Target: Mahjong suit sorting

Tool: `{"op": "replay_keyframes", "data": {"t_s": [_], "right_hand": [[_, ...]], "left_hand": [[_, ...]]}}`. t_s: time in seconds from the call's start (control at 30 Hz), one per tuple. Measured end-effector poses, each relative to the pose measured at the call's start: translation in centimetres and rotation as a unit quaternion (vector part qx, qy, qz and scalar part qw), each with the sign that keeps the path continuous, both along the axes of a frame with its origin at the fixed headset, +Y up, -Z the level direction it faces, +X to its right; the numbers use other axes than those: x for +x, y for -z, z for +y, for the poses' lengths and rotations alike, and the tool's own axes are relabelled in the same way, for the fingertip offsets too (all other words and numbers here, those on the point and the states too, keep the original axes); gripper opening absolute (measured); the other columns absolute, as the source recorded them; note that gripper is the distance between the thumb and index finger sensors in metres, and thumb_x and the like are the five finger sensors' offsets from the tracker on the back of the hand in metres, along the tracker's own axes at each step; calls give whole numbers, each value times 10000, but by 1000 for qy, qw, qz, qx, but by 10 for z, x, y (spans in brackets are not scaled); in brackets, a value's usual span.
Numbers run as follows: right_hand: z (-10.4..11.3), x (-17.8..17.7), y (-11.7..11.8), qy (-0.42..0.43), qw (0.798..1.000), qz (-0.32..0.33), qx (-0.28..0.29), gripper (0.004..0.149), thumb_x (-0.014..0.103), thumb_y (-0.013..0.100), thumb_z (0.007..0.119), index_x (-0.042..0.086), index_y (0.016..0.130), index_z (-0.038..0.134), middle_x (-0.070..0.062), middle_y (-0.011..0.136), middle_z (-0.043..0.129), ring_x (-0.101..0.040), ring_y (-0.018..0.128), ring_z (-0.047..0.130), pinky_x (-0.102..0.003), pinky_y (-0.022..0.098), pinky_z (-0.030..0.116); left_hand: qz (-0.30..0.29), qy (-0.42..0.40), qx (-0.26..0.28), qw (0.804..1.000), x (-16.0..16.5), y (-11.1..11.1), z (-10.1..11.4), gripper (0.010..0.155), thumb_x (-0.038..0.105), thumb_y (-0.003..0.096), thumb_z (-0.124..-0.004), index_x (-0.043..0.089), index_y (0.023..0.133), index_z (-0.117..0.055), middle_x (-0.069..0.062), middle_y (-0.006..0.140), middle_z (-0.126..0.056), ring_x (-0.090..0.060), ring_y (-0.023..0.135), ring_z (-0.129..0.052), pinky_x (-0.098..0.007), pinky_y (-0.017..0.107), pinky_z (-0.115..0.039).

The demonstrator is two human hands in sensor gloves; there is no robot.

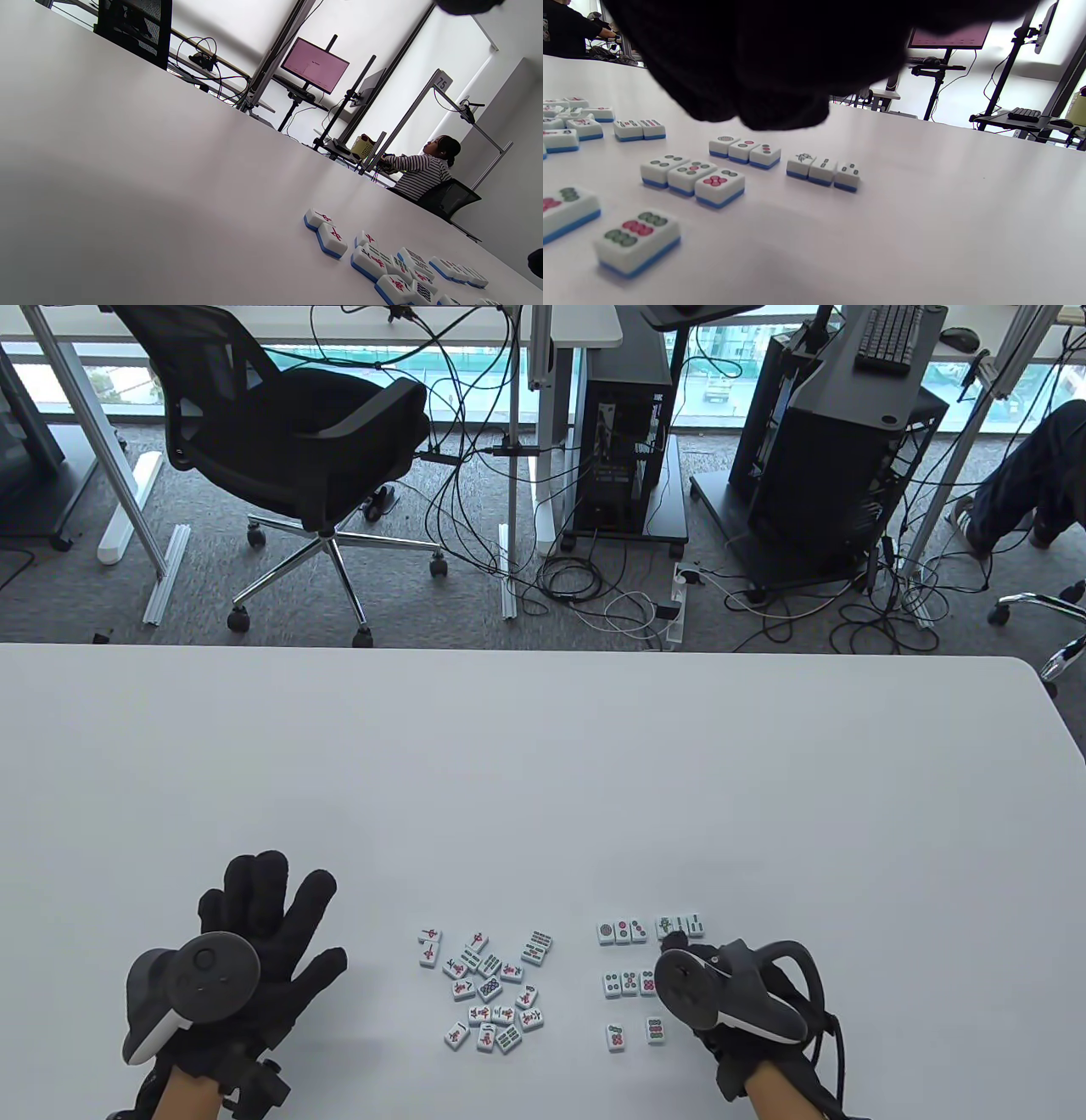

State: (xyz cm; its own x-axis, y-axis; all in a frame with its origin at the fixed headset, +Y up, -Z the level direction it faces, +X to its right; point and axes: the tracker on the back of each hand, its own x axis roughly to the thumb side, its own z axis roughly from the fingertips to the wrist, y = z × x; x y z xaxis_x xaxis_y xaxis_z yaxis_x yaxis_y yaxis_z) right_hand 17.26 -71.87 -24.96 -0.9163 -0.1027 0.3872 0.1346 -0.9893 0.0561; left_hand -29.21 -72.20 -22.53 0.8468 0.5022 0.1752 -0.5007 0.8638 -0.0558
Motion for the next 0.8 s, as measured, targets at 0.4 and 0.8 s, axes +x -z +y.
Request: {"op": "replay_keyframes", "data": {"t_s": [0.4,0.8], "right_hand": [[-41,14,-11,-42,997,-14,-65,584,365,417,877,94,921,761,-21,511,960,-116,200,912,-264,158,829],[-14,5,-10,-3,996,-44,-73,636,381,435,866,87,976,707,-49,552,960,-144,234,921,-282,181,830]], "left_hand": [[0,5,-6,1000,2,0,0,795,725,460,-587,405,1123,-288,155,1111,118,-152,1058,210,-547,711,103],[0,-3,-4,1000,1,1,0,796,725,460,-587,404,1124,-288,155,1111,119,-152,1058,209,-547,711,102]]}}
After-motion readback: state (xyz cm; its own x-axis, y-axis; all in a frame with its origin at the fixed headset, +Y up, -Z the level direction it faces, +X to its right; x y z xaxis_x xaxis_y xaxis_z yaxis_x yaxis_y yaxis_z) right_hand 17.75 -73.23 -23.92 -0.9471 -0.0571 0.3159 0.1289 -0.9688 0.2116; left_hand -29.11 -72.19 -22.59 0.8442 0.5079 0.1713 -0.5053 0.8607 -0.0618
